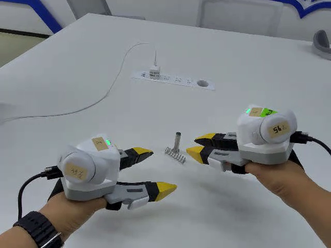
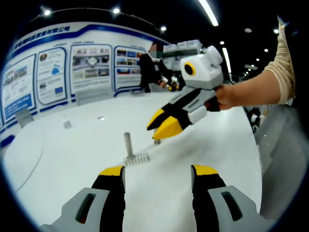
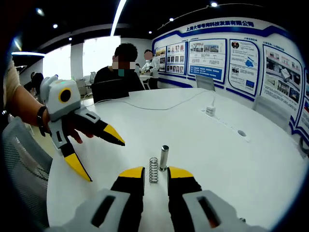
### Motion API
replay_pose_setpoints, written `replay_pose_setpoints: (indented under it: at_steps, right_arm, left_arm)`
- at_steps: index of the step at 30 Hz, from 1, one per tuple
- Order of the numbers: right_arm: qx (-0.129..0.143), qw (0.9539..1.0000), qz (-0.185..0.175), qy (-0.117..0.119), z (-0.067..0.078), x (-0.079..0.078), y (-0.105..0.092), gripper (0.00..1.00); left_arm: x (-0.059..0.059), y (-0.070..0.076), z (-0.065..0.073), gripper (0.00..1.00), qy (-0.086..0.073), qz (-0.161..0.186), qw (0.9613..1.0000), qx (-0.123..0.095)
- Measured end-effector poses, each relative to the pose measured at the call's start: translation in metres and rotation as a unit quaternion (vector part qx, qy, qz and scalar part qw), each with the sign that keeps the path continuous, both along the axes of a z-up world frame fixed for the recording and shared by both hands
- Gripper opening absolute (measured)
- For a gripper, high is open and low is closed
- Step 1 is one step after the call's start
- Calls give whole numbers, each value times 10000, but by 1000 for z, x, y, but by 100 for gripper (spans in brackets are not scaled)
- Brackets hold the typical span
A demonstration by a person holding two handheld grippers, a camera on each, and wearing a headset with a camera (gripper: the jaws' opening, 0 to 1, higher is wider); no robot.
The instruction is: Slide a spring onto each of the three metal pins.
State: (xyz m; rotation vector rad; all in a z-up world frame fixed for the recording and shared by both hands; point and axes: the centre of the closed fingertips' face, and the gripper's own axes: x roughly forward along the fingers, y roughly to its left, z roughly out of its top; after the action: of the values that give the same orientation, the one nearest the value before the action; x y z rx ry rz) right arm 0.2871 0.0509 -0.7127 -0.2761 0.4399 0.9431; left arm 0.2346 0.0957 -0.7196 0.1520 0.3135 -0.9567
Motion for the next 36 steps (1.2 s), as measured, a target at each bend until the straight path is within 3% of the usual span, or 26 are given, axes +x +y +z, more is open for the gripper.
replay_pose_setpoints:
  at_steps: [22,36]
  right_arm:
    - [-381,9989,9,285,-42,4,14,19]
    - [-356,9982,-23,478,-52,4,15,17]
  left_arm:
    - [5,9,-7,55,62,97,9999,35]
    - [5,11,-7,54,73,134,9999,36]
